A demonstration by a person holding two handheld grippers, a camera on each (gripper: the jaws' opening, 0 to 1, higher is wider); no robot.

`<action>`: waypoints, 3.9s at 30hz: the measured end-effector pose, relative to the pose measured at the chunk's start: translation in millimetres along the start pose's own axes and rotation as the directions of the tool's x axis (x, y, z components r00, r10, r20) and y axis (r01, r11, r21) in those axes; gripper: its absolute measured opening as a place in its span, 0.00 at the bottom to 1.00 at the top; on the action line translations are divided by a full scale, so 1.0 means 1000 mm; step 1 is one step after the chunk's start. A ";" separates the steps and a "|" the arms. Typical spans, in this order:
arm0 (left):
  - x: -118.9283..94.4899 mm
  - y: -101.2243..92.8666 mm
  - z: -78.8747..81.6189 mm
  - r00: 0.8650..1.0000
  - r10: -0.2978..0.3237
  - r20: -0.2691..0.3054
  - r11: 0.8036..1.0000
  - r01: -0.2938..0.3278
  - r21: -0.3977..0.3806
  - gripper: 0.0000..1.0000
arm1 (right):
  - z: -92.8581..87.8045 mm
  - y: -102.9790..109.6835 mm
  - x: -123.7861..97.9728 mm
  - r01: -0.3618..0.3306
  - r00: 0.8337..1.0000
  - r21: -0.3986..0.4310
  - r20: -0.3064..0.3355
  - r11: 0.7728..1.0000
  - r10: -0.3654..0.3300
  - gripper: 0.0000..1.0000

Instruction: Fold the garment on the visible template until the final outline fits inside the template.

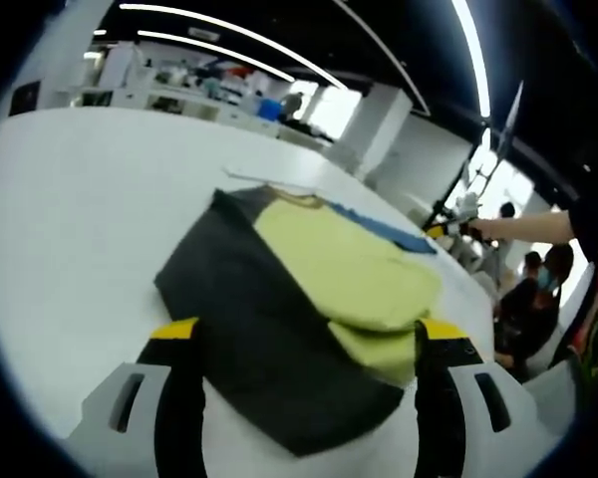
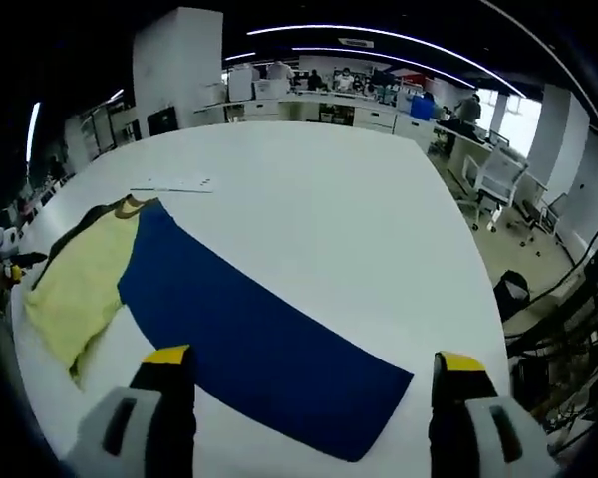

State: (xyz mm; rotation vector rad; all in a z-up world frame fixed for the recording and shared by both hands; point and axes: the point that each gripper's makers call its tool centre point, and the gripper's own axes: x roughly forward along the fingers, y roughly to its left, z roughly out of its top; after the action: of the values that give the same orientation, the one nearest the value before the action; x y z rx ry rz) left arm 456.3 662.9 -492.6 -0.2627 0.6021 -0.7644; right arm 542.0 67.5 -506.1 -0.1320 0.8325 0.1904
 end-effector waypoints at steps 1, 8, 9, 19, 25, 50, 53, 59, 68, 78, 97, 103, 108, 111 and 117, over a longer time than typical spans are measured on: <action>0.000 0.000 0.000 1.000 0.000 0.000 1.000 0.000 0.001 0.83 | 0.000 0.001 -0.001 0.001 1.000 0.002 0.003 1.000 -0.001 1.00; -0.001 0.000 0.004 1.000 0.005 0.008 1.000 -0.005 0.004 0.83 | 0.003 0.025 -0.017 -0.014 1.000 -0.006 0.020 1.000 0.014 0.99; -0.001 0.000 0.004 1.000 0.005 0.008 1.000 -0.005 0.007 0.83 | 0.007 0.034 -0.020 -0.026 0.999 -0.023 0.042 0.999 0.027 1.00; -0.001 -0.007 0.001 1.000 0.001 -0.001 1.000 -0.001 0.017 0.83 | 0.031 0.115 -0.042 -0.185 0.971 -0.116 0.128 0.976 0.200 0.98; -0.008 -0.009 -0.001 1.000 0.009 -0.010 0.999 -0.008 0.039 0.82 | 0.044 0.170 -0.059 -0.269 0.939 -0.195 0.166 0.943 0.303 0.94; -0.039 -0.040 -0.029 0.999 -0.005 -0.044 0.994 0.010 0.110 0.77 | 0.030 0.286 -0.124 -0.418 0.846 -0.313 0.209 0.853 0.491 0.83; -0.041 -0.044 -0.031 0.999 -0.008 -0.041 0.994 0.013 0.111 0.77 | 0.024 0.296 -0.127 -0.417 0.846 -0.335 0.198 0.845 0.496 0.83; -0.042 -0.050 -0.038 0.998 0.010 -0.057 0.988 -0.001 0.155 0.73 | 0.013 0.322 -0.132 -0.442 0.831 -0.351 0.186 0.825 0.524 0.82; -0.033 -0.065 -0.052 0.993 0.025 -0.116 0.960 0.009 0.281 0.64 | 0.011 0.336 -0.138 -0.463 0.817 -0.346 0.192 0.816 0.544 0.81; -0.020 -0.066 -0.051 0.987 0.112 -0.115 0.908 -0.055 0.414 0.39 | 0.005 0.332 -0.140 -0.461 0.822 -0.335 0.187 0.822 0.537 0.80; -0.004 -0.064 -0.068 0.971 0.159 -0.177 0.855 -0.046 0.517 0.14 | -0.003 0.332 -0.136 -0.476 0.823 -0.305 0.176 0.825 0.540 0.77; -0.001 -0.062 -0.067 0.971 0.156 -0.182 0.867 -0.046 0.497 0.02 | -0.002 0.330 -0.135 -0.477 0.822 -0.297 0.180 0.827 0.540 0.77; -0.005 -0.057 -0.062 0.972 0.160 -0.173 0.881 -0.061 0.469 0.00 | -0.002 0.330 -0.133 -0.480 0.821 -0.290 0.182 0.828 0.540 0.76; -0.010 -0.052 -0.057 0.973 0.161 -0.165 0.889 -0.070 0.453 0.00 | -0.004 0.332 -0.131 -0.485 0.821 -0.288 0.175 0.826 0.544 0.76; -0.028 -0.037 -0.031 0.977 0.183 -0.109 0.896 -0.120 0.428 0.00 | 0.000 0.336 -0.130 -0.495 0.813 -0.288 0.181 0.820 0.554 0.76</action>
State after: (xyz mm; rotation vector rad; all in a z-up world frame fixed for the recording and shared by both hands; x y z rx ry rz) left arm 400.5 657.1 -490.1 0.2390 0.5732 -0.7458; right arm 383.1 379.7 -423.8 -0.0844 0.5653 0.8209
